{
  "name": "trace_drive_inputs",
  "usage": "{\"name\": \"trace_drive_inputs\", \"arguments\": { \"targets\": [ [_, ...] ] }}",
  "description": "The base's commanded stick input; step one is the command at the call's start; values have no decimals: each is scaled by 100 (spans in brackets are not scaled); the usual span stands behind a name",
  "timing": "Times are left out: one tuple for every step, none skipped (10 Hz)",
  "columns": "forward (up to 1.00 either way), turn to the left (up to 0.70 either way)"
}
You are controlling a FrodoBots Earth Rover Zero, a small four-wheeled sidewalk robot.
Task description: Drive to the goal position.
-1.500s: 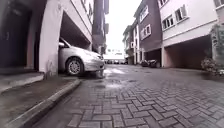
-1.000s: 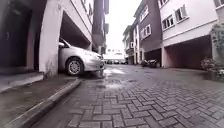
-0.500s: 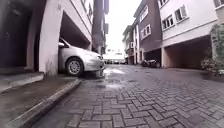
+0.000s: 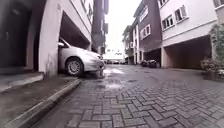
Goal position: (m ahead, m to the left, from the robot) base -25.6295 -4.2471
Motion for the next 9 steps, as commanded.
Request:
{"name": "trace_drive_inputs", "arguments": {
  "targets": [
    [0, -70],
    [0, -70],
    [0, -70],
    [0, -70],
    [0, -70],
    [0, -70],
    [0, -70],
    [0, -70],
    [0, -70]
  ]
}}
